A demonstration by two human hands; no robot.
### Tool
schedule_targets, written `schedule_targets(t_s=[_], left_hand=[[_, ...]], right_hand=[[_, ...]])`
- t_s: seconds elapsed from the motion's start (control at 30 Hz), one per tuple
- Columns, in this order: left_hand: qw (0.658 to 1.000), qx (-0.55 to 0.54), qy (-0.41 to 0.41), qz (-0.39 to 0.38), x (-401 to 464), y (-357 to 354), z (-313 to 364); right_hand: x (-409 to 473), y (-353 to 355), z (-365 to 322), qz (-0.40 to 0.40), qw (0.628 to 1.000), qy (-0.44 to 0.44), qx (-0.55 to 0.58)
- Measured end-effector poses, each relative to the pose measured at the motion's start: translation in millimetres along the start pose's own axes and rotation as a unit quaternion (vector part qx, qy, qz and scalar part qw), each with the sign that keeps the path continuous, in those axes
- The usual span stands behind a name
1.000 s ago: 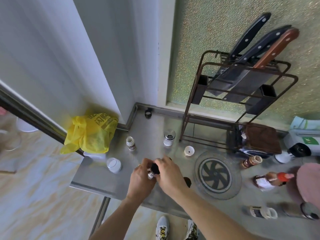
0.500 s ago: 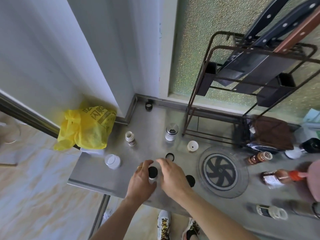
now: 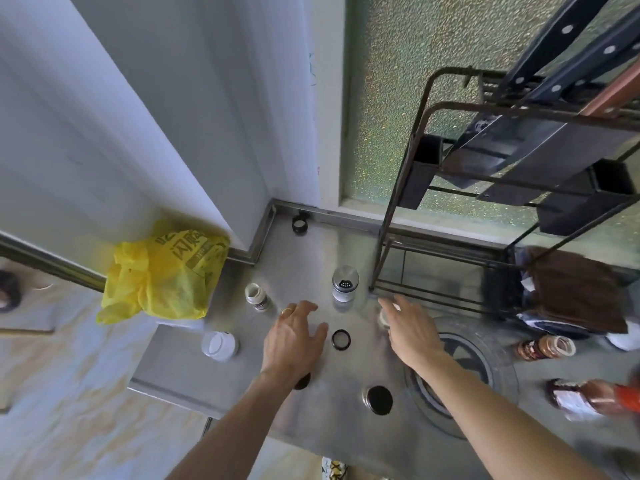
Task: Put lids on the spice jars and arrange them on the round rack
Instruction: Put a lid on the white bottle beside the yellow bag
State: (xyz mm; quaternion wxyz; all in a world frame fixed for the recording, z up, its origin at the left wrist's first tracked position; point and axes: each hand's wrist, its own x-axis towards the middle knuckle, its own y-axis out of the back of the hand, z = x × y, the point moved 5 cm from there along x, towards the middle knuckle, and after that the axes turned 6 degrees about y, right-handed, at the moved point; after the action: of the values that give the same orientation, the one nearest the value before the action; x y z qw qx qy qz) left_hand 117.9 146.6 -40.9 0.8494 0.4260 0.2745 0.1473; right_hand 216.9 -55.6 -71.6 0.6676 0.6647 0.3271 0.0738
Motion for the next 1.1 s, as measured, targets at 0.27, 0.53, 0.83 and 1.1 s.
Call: schedule_targets(t_s=[0.27,0.53,0.83,1.1], left_hand=[[0.993,0.007,0.08,0.088,-1.7,16.4,-33.5],[0.962,0.03,0.125,0.241,-24.9,64.3,-102.5],[0.968,-0.056,0.201,0.141,-7.5,49.5,-163.9],[0.968,-0.134,0.089,0.191,-34.5,87.6,-128.5]], right_hand=[[20.4,-9.2,-1.5,0.004,1.0,-0.01,0.008],[-4.6,42.3,-59.5,0.041,0.979,0.001,0.199],[-8.8,43.7,-154.4,-0.049,0.897,0.003,0.438],[-32.5,85.7,-170.4,0.01,0.824,-0.048,0.565]])
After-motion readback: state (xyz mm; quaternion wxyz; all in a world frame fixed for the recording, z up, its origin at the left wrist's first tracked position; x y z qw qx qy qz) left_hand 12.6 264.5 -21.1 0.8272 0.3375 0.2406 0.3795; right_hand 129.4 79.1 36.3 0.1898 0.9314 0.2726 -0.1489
